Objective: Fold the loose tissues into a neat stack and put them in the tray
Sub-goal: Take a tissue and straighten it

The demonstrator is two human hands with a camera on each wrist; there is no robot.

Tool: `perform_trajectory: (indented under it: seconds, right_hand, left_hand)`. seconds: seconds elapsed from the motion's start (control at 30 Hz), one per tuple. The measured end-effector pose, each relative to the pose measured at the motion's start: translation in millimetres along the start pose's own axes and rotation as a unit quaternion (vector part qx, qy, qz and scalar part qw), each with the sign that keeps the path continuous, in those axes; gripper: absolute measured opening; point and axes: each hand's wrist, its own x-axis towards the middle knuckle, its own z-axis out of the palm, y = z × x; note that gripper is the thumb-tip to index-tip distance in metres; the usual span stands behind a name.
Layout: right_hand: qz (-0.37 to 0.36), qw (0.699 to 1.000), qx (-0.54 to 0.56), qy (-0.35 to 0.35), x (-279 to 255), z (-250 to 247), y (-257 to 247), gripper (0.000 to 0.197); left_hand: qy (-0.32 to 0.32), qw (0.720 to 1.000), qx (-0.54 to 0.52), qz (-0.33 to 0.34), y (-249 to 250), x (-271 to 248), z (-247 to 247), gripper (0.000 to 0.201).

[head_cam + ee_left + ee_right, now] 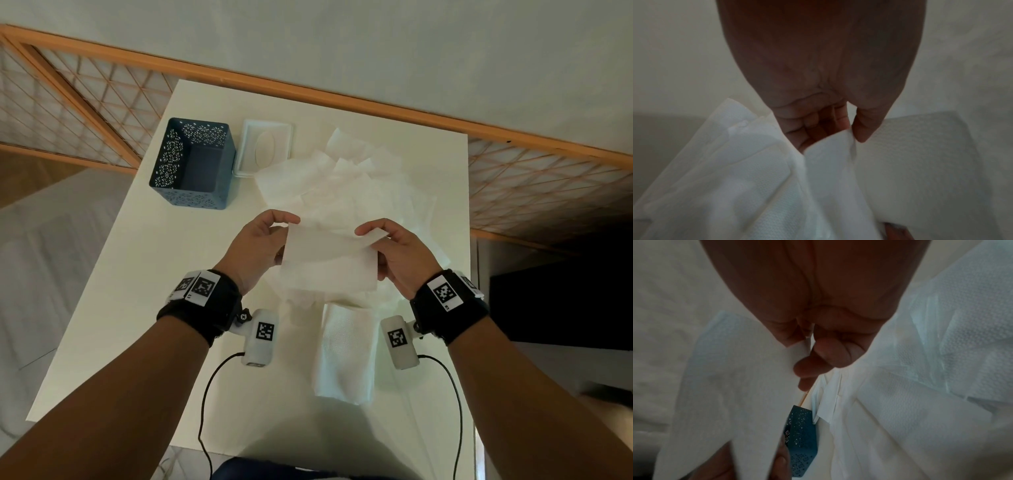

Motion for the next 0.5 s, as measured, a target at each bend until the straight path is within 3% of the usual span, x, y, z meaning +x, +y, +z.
perform_trajectory:
  seconds: [0.13, 0.27, 0.5]
  right_hand:
    - [0.000, 1.000, -0.002, 0.012, 2.4, 2.9, 3.2, 0.019]
    - [-0.003, 1.000, 0.015, 0.020, 2.2, 4.2, 1.3, 0.032]
    - [0.010, 0.997, 0.074, 0.031, -1.7, 2.4, -7.6, 0.039]
  left_hand:
    - [0.004, 0.999, 0.007, 0.038, 0.8, 0.5, 4.1, 0.023]
    - [0.004, 0.998, 0.009, 0.070, 3.0, 0.5, 6.9, 0.029]
    - [-0.021, 0.997, -0.012, 0.071, 8.3, -0.8, 5.2, 0.036]
